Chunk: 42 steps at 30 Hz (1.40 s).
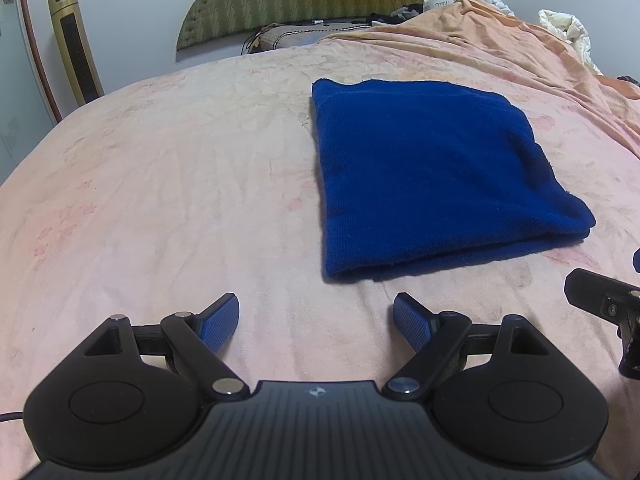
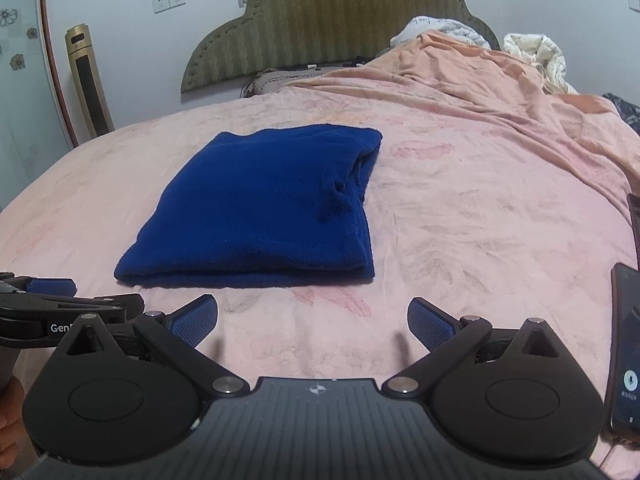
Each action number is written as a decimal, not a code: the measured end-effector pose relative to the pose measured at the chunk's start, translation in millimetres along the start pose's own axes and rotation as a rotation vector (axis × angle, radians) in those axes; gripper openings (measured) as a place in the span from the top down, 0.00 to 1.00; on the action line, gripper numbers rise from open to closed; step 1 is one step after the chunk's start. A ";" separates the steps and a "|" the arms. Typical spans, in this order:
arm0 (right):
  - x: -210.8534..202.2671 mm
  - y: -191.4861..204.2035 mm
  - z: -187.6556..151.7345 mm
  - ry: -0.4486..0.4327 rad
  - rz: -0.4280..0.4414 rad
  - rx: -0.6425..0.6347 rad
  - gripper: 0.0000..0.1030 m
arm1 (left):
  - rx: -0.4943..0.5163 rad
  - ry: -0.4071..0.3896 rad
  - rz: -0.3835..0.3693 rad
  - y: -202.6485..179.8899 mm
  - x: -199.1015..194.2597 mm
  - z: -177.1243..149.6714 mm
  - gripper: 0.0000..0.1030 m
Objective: Fold small clothes
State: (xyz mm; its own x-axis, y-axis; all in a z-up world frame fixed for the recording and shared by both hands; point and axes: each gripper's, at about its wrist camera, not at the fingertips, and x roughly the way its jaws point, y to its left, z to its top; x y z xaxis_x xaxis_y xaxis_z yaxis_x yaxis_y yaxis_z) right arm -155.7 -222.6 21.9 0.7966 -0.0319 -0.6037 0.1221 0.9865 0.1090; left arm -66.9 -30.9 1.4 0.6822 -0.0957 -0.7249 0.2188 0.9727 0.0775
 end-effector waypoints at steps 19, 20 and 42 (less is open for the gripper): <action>-1.8 6.9 0.8 -0.011 0.009 -0.053 0.00 | 0.003 0.002 -0.002 -1.6 -0.5 -0.1 0.18; -2.0 7.2 0.8 -0.011 0.012 -0.054 0.00 | 0.004 0.003 -0.003 -1.6 -0.6 -0.3 0.18; -0.6 3.6 -4.9 -0.012 0.047 -0.058 0.01 | 0.020 0.003 0.013 -4.5 -1.7 2.1 0.18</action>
State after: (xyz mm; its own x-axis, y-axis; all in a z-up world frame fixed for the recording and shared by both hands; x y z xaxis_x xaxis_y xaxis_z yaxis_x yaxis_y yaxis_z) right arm -158.6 -218.3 18.7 0.8075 0.0134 -0.5898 0.0501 0.9946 0.0912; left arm -67.5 -35.6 3.7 0.6829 -0.0823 -0.7258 0.2239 0.9694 0.1008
